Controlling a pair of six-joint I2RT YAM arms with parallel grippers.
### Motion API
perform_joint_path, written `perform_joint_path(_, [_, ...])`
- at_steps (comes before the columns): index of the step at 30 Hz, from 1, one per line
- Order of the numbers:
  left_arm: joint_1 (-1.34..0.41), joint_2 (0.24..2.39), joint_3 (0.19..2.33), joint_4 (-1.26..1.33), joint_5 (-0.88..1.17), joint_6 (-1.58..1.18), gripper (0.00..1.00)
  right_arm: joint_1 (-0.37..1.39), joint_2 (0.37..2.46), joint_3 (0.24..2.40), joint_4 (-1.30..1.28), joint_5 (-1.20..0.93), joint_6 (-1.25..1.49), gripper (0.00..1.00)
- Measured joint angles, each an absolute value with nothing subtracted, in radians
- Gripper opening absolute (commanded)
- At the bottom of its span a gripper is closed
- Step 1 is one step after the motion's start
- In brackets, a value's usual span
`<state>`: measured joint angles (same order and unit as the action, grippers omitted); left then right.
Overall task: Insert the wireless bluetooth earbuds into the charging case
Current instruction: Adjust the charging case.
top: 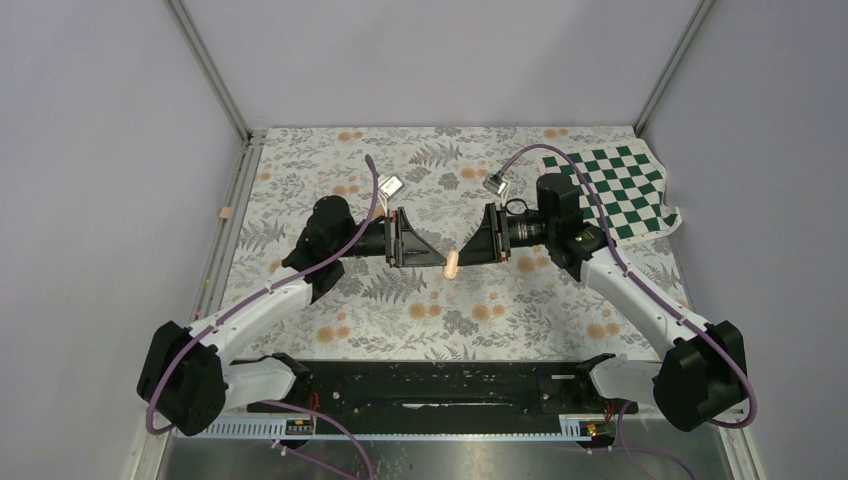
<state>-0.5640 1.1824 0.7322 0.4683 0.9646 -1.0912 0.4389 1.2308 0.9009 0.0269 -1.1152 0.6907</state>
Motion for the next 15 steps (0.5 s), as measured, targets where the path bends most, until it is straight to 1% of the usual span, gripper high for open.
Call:
perform_joint_path(2, [-0.569,1.170,0.761,0.337,0.929,-1.019,0.64,0.440,1.231,0.906,0.002,-1.108,0.685,0.00])
perform_joint_path(5, [-0.589,1.124,0.841,0.111,0.811,-0.876,0.70,0.440,1.231,0.925,-0.044,-1.086,0.678,0.00])
perform_joint_path(8, [-0.615,1.060,0.905,-0.028,0.712,-0.774,0.75,0.443,1.231,0.943,-0.082,-1.058,0.678,0.00])
perform_joint_path(12, [-0.674,0.992,0.976,-0.155,0.577,-0.664,0.77,0.447,1.231,0.952,-0.124,-1.023,0.678,0.00])
perform_joint_path(15, [-0.775,0.991,1.036,-0.249,0.439,-0.579,0.76,0.448,1.230,0.953,-0.146,-1.002,0.680,0.00])
